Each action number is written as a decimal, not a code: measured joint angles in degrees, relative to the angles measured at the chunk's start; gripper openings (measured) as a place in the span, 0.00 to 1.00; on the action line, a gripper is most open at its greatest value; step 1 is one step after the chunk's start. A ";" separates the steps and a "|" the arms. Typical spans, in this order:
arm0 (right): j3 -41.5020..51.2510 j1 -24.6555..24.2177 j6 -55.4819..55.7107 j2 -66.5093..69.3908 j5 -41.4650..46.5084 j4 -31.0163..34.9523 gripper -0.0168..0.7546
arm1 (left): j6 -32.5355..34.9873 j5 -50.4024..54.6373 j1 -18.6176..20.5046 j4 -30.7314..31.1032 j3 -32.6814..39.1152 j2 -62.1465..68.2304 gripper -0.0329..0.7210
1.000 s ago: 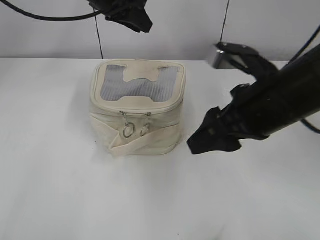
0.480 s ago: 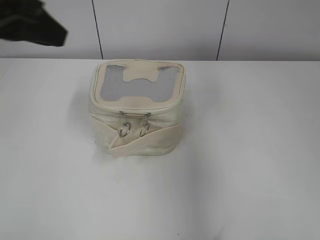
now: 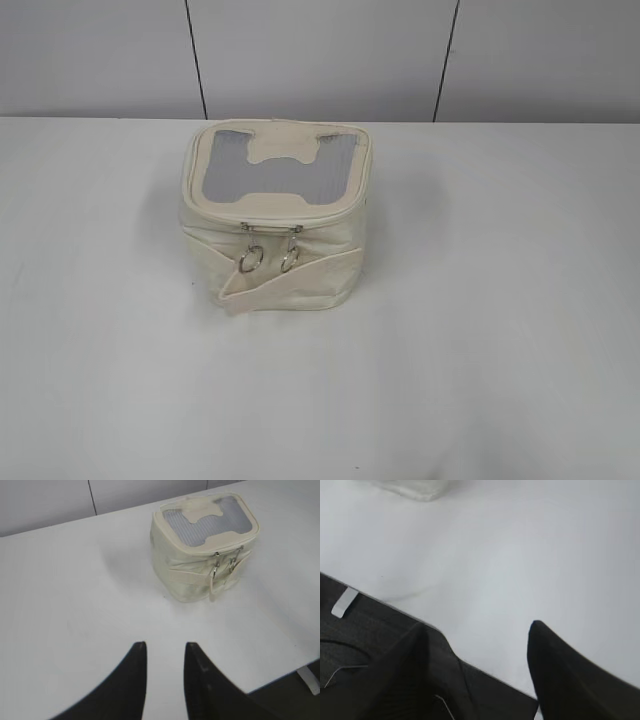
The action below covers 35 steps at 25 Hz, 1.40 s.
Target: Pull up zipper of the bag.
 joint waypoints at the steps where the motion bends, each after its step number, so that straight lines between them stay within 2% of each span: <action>1: 0.72 0.00 0.00 -1.87 0.00 0.00 0.66 | 0.00 0.44 0.00 0.12 1.05 -2.60 0.31; 4: 3.27 0.00 0.07 -6.12 0.07 -0.34 0.66 | -0.06 0.99 0.00 -0.11 5.67 -8.81 0.31; 10: 5.25 0.00 0.26 -7.16 -3.91 -0.93 0.66 | -0.17 -3.05 0.04 -0.28 9.38 -9.88 0.31; 22: 5.51 -0.41 2.52 -7.21 -4.98 -2.88 0.61 | -0.38 -3.81 0.33 -0.17 9.53 -9.88 0.30; 24: 5.63 -3.45 2.52 -7.37 -4.98 -2.88 0.61 | -0.38 -3.83 2.51 -0.17 9.53 -9.88 0.30; 27: 5.70 -10.99 2.58 -8.76 -5.04 -2.88 0.61 | -0.38 -3.88 10.00 -0.17 9.53 -9.88 0.30; 29: 5.75 -14.81 2.63 -9.52 -5.08 -2.95 0.60 | -0.38 -3.90 13.30 -0.07 9.57 -9.88 0.30; 31: 5.75 -16.96 2.63 -9.62 -5.15 -3.15 0.60 | -0.38 -3.95 14.89 -0.13 9.57 -9.88 0.30; 35: 5.75 -17.44 2.65 -9.62 -5.15 -3.19 0.60 | -0.43 -3.95 15.24 -0.08 9.57 -9.88 0.30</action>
